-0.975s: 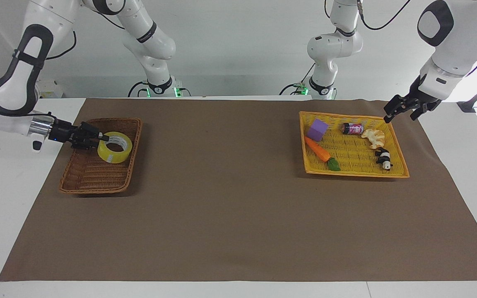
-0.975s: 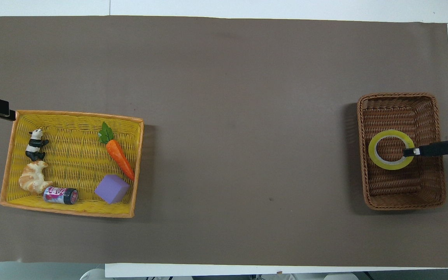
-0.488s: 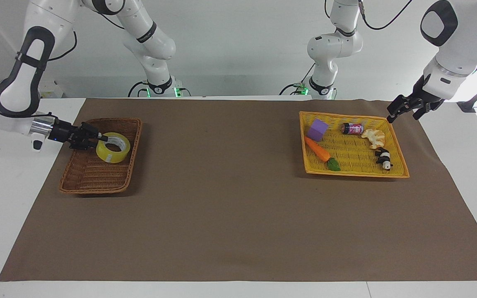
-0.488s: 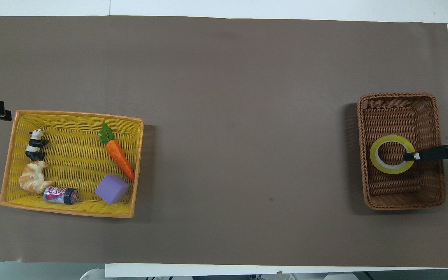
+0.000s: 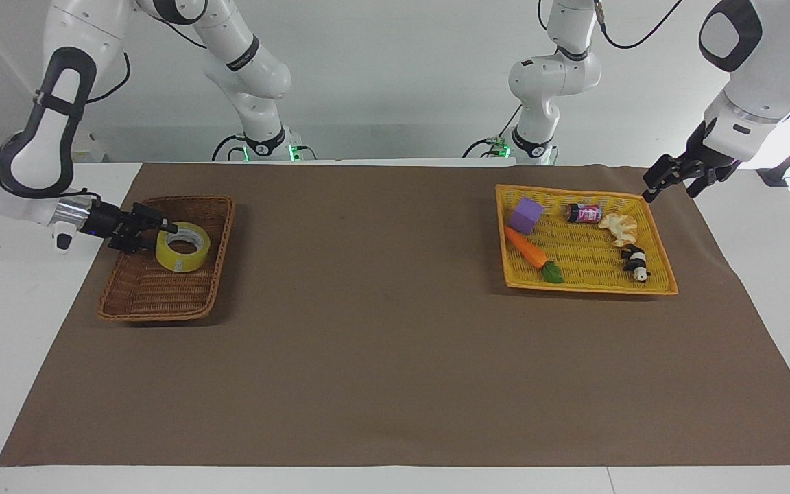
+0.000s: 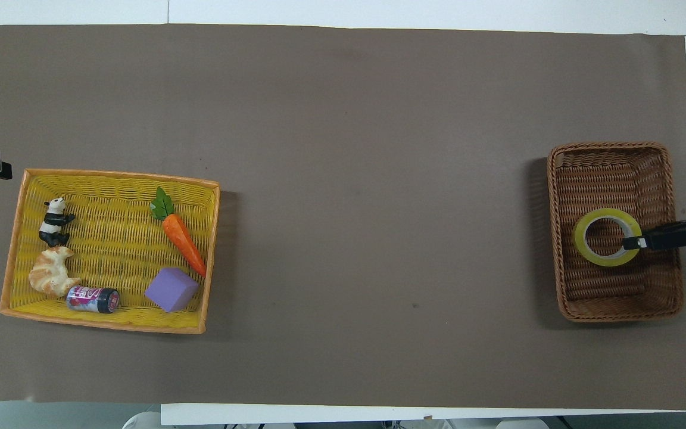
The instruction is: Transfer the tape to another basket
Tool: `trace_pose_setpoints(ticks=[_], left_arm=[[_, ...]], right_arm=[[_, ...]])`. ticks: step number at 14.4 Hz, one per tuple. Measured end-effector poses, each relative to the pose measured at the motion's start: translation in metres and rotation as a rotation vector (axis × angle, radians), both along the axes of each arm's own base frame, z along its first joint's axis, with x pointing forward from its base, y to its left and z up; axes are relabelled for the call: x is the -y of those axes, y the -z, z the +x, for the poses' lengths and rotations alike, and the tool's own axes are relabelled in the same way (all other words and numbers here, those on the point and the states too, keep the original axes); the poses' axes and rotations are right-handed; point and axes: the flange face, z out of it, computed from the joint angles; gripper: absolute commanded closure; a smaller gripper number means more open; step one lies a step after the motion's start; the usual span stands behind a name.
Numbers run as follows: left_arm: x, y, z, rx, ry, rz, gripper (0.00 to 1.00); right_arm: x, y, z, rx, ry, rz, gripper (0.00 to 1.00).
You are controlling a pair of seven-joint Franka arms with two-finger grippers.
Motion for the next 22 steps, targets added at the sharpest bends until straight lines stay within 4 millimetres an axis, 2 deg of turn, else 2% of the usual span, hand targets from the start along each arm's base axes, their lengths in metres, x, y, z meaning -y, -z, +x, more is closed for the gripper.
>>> trace_pose_setpoints(ticks=[2,4,7,9,13,16,17,19,22], left_arm=[[0.009,0.003,0.007,-0.016,0.02,0.007,0.01],[0.015,0.006,0.014,-0.045,0.038,0.029,0.01],[0.022,0.008,0.019,-0.06,0.06,0.034,0.01],[0.026,0.009,0.018,-0.064,0.105,0.032,0.01],[0.026,0.013,0.017,-0.08,0.157,0.029,0.01],[0.026,0.015,0.016,-0.085,0.158,0.029,0.01],[0.026,0.014,0.016,-0.083,0.158,0.029,0.01],[0.025,0.013,0.016,-0.081,0.156,0.029,0.01],[0.023,0.013,0.016,-0.081,0.151,0.029,0.01]], right_arm=[[-0.003,-0.008,0.009,0.029,-0.027,-0.026,0.0],[-0.013,-0.03,0.024,0.06,-0.085,-0.088,0.0],[-0.037,-0.091,0.048,0.103,-0.143,-0.238,0.0],[-0.07,-0.139,0.057,0.129,-0.176,-0.337,0.0],[-0.15,-0.224,0.071,0.102,-0.154,-0.529,0.0],[-0.203,-0.271,0.071,-0.028,0.027,-0.662,0.0],[-0.214,-0.284,0.068,-0.059,0.065,-0.679,0.0],[-0.218,-0.307,0.062,-0.08,0.103,-0.69,0.0],[-0.205,-0.331,0.053,-0.082,0.132,-0.689,0.0]])
